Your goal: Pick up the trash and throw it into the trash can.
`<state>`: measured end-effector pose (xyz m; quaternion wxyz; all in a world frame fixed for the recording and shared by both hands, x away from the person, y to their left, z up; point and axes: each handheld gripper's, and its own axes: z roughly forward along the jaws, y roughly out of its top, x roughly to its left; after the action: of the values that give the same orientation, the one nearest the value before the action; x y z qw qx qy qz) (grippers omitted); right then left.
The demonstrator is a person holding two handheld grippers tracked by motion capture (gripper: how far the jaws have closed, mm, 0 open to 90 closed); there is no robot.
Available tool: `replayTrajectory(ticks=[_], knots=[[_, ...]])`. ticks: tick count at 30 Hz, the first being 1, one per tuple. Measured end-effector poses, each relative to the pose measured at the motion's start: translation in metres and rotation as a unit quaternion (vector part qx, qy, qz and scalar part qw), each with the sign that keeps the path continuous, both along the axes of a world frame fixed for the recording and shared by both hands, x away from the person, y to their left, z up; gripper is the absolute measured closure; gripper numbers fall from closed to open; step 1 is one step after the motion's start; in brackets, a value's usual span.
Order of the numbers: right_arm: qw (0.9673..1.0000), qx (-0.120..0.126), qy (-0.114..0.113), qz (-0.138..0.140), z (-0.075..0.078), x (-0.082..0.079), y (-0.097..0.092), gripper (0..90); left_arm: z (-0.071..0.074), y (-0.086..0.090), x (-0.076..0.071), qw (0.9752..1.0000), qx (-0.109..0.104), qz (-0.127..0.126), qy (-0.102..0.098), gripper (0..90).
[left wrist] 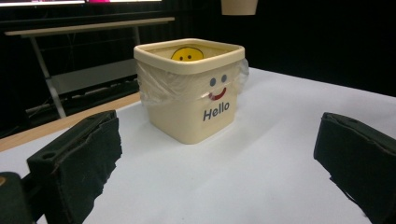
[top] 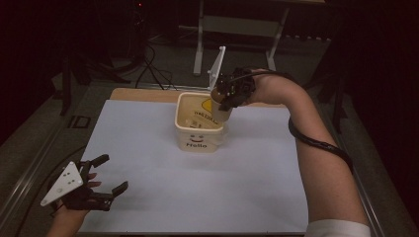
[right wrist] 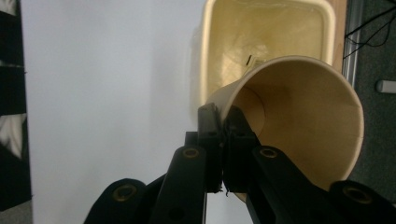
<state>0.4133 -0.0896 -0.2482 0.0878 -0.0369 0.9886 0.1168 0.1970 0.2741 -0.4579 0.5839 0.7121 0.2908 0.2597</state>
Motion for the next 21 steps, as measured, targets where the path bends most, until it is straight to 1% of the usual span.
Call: replayTrajectory(ticks=[3, 8, 11, 12, 14, 17, 21], knots=[[1.0000, 0.005, -0.001, 0.002, -0.003, 0.004, 0.003, 87.7, 0.000, 0.000, 0.000, 1.0000, 0.004, -0.001, 0.001, 1.7], [1.0000, 0.004, 0.002, 0.000, -0.010, 0.012, 0.007, 87.6, -0.001, -0.001, 0.000, 1.0000, 0.005, -0.001, 0.000, 1.7], [1.0000, 0.006, -0.001, -0.001, -0.013, 0.018, 0.009, 87.7, -0.001, -0.001, 0.000, 1.0000, 0.005, -0.002, 0.002, 1.7], [1.0000, 0.008, -0.003, -0.004, -0.013, 0.019, 0.010, 87.6, -0.001, -0.001, 0.000, 1.0000, 0.005, -0.002, 0.001, 1.6], [0.9999, 0.016, -0.005, -0.003, -0.013, 0.023, 0.011, 87.6, -0.001, -0.001, -0.001, 1.0000, 0.005, -0.003, 0.002, 1.7], [0.9998, 0.018, -0.010, -0.005, -0.014, 0.027, 0.014, 87.6, -0.001, -0.001, -0.001, 1.0000, 0.006, -0.005, 0.002, 1.7], [0.9998, 0.017, -0.009, -0.005, -0.020, 0.033, 0.020, 87.6, -0.002, -0.002, 0.000, 0.9999, 0.008, -0.007, 0.003, 1.7]])
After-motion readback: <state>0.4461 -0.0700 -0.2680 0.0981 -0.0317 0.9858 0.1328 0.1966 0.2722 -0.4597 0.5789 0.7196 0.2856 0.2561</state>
